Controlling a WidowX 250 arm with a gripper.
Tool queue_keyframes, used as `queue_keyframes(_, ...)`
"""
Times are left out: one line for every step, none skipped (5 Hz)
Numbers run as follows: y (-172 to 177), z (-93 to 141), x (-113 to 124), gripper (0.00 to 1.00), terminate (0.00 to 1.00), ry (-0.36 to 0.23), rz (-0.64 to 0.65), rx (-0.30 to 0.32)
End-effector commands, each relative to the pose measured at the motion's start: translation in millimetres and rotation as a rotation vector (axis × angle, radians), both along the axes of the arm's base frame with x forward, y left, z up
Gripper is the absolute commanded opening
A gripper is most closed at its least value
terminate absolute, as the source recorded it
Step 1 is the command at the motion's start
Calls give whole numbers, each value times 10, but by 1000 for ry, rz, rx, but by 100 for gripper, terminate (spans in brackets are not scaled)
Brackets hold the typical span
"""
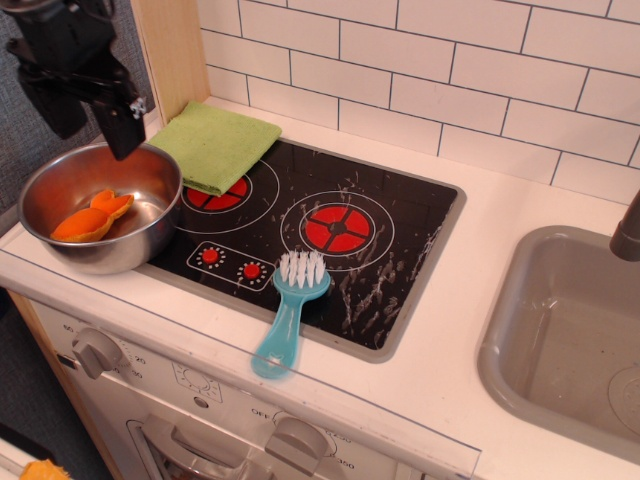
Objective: Move the orange fish into the metal pot.
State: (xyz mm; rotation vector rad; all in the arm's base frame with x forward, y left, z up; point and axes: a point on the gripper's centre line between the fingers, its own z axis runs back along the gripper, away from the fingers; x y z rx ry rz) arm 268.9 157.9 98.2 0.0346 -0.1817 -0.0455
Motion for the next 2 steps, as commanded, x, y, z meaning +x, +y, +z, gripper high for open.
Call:
queue_keyframes(19,79,-105,100,0,-24,28,41)
queue_keyframes(19,79,-105,100,100,-24,28,41)
